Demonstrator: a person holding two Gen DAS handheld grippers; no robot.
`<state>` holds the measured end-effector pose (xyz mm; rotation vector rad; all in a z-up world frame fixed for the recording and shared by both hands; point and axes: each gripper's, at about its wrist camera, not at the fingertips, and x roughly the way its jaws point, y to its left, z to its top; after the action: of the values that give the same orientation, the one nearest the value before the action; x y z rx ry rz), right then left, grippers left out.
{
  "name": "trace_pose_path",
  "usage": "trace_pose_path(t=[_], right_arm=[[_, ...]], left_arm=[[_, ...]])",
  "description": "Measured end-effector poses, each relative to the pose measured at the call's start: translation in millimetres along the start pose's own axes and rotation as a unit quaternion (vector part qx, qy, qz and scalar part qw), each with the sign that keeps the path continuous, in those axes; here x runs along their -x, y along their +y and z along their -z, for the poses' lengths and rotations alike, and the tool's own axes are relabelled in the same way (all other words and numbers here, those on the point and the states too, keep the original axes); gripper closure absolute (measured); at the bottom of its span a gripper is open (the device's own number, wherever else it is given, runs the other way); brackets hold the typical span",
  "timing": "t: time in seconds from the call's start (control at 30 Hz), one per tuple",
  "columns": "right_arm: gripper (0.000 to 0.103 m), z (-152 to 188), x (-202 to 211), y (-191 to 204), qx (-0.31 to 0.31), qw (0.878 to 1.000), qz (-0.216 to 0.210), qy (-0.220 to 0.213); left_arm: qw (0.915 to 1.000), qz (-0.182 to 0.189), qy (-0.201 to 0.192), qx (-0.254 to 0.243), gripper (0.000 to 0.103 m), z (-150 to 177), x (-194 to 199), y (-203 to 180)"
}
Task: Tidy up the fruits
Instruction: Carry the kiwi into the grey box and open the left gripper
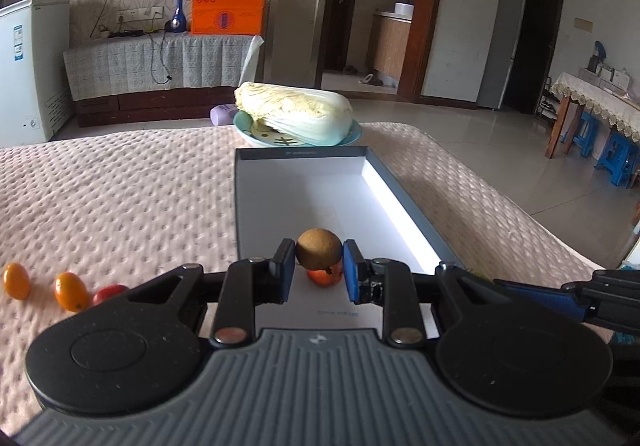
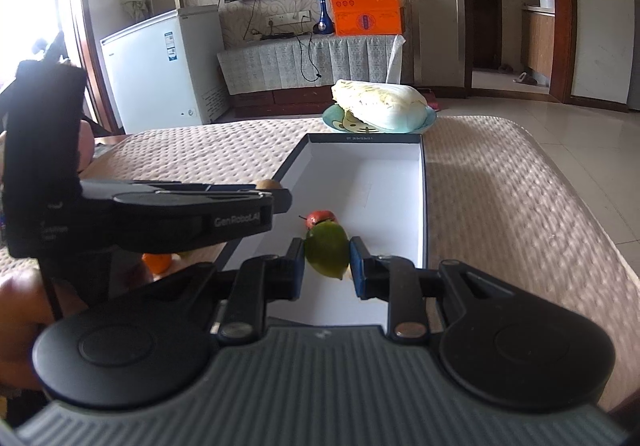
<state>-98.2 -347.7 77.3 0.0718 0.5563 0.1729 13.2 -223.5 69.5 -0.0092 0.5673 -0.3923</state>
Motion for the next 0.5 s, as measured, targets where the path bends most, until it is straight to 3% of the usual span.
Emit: trace_pose_path(t=[0.5], right_arm=[[0.076, 1, 0, -8, -0.005, 1.0, 0.009, 0.006]], left_arm=[[0.9995, 0.012, 0.026, -0.009, 0.073, -7, -34, -9]])
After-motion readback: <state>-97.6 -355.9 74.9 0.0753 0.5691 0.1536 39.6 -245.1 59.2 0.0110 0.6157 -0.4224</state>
